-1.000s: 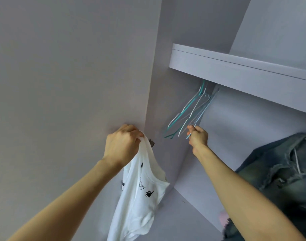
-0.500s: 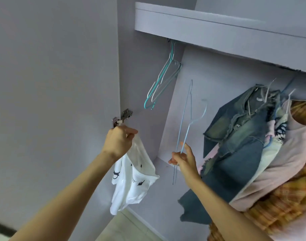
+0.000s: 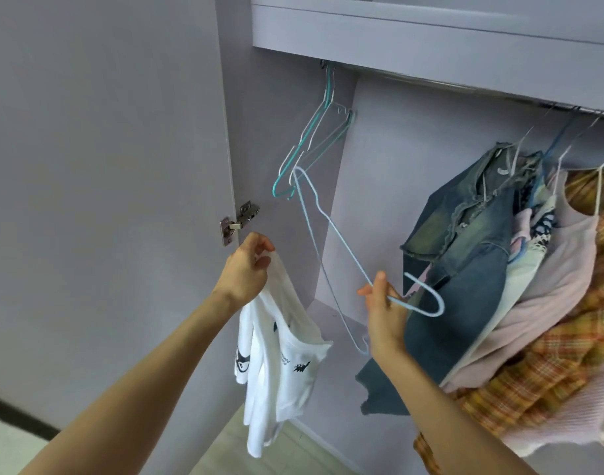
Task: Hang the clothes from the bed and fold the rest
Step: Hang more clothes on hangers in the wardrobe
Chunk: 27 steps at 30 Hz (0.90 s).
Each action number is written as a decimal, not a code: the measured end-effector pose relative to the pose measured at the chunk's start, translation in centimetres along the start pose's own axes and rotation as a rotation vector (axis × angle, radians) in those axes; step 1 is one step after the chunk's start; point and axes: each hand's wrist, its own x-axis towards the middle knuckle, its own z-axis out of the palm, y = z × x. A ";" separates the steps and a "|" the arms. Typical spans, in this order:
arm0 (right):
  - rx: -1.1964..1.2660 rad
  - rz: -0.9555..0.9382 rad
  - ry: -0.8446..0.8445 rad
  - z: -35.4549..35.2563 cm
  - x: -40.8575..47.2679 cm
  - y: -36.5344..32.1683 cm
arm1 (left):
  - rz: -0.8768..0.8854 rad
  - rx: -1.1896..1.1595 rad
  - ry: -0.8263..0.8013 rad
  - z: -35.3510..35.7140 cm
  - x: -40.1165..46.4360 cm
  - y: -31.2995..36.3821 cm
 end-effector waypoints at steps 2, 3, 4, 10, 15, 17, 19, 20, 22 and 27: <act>0.190 0.138 -0.002 0.2 0.2 -1.1 | 0.007 -0.008 -0.006 -0.1 -0.2 0.1; 0.310 0.201 -0.022 0.4 0.3 -1.5 | 0.010 -0.010 -0.009 -0.2 -0.3 0.2; 0.418 0.247 -0.047 0.4 0.4 -1.8 | 0.016 -0.015 -0.015 -0.4 -0.3 0.2; 0.641 0.322 -0.183 1.6 0.6 -3.6 | 0.072 0.025 -0.094 -1.2 -1.1 0.5; 0.682 0.318 -0.301 3.5 0.9 -5.2 | 0.121 -0.018 -0.137 -2.7 -2.2 0.8; 0.639 0.320 -0.337 4.0 1.2 -5.2 | 0.152 -0.046 -0.148 -3.5 -2.6 1.2; 0.572 0.342 -0.360 4.8 1.3 -4.6 | 0.167 -0.104 -0.146 -4.5 -3.2 1.7; 0.529 0.360 -0.359 5.1 1.2 -4.0 | 0.170 -0.144 -0.144 -5.0 -3.4 2.0; 0.431 0.391 -0.336 5.7 0.8 -2.4 | 0.156 -0.241 -0.112 -5.9 -4.0 2.6; 0.213 0.355 -0.279 6.0 -0.3 2.3 | 0.081 -0.476 0.024 -8.1 -4.8 3.7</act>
